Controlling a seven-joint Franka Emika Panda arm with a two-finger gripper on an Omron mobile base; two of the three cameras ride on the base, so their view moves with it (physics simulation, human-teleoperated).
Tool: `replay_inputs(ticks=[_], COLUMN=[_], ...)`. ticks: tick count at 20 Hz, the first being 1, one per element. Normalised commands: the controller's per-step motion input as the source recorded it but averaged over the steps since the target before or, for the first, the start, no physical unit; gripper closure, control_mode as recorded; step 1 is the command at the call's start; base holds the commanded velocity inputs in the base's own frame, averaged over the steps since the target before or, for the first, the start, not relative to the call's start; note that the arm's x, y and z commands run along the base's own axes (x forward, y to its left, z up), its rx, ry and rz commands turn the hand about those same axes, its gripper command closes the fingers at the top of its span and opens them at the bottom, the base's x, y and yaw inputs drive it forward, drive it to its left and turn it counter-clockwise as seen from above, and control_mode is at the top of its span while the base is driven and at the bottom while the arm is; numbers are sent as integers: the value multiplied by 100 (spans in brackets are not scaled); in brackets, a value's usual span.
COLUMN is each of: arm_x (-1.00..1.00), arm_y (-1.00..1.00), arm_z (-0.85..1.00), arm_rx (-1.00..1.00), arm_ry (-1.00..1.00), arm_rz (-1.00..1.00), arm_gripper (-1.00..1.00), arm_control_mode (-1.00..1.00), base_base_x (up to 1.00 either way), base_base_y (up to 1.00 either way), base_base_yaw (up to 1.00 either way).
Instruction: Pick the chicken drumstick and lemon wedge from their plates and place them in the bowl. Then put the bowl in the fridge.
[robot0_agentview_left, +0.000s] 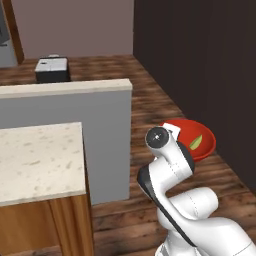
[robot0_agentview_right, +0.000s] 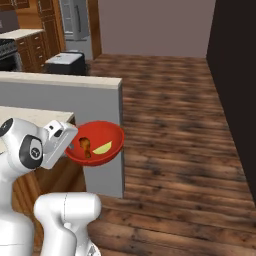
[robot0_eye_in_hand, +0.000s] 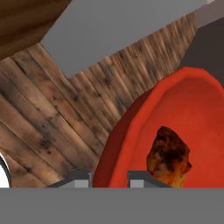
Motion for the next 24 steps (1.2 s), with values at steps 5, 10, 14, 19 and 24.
replay_inputs(ticks=[5,10,14,19,24], arm_x=[0,0,0,0,0], arm_y=[0,0,0,0,0], arm_z=[0,0,0,0,0], arm_rx=[0,0,0,0,0], arm_ry=[0,0,0,0,0], arm_rz=[0,0,0,0,0], arm_gripper=[100,100,100,100,100], arm_control_mode=[100,100,100,100,100], base_base_x=[58,71,64,61,61], base_base_y=[-58,-51,-56,-57,-56], base_base_yaw=[0,0,0,0,0])
